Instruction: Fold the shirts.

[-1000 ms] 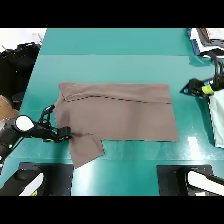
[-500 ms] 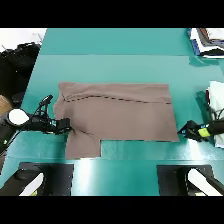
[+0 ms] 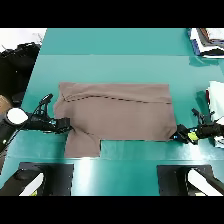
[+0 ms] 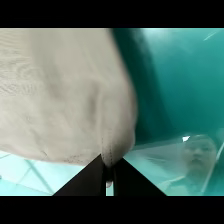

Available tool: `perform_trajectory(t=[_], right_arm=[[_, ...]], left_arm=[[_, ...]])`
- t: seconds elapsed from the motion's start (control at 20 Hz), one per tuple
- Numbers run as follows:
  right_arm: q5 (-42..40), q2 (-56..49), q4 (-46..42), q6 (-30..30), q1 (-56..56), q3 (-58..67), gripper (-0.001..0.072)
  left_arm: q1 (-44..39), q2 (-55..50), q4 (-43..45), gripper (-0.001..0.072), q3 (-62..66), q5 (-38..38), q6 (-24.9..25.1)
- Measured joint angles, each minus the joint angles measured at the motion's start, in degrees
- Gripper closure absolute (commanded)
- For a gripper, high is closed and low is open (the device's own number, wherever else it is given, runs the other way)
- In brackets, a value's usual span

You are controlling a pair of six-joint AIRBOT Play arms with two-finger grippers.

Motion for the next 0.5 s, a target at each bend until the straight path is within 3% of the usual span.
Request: perform_trajectory(t=[0.1, 0.35, 0.5], right_arm=[[-0.61, 1.84, -3.04, -0.04, 1.55, 2.54, 0.0693], [6.64, 9.84, -7.17, -0.07, 2.58, 8.66, 0.0693], [11.87, 15.58, -10.93, -0.04, 1.22, 10.93, 0.0694]], left_arm=[[0.0, 0.07, 0.87, 0.0681, 1.29, -1.7, 0.11], [0.0, 5.25, 2.64, 0.0682, 3.74, -5.68, -0.81], [0.0, 11.67, 3.19, 0.0681, 4.17, -13.14, -3.23]])
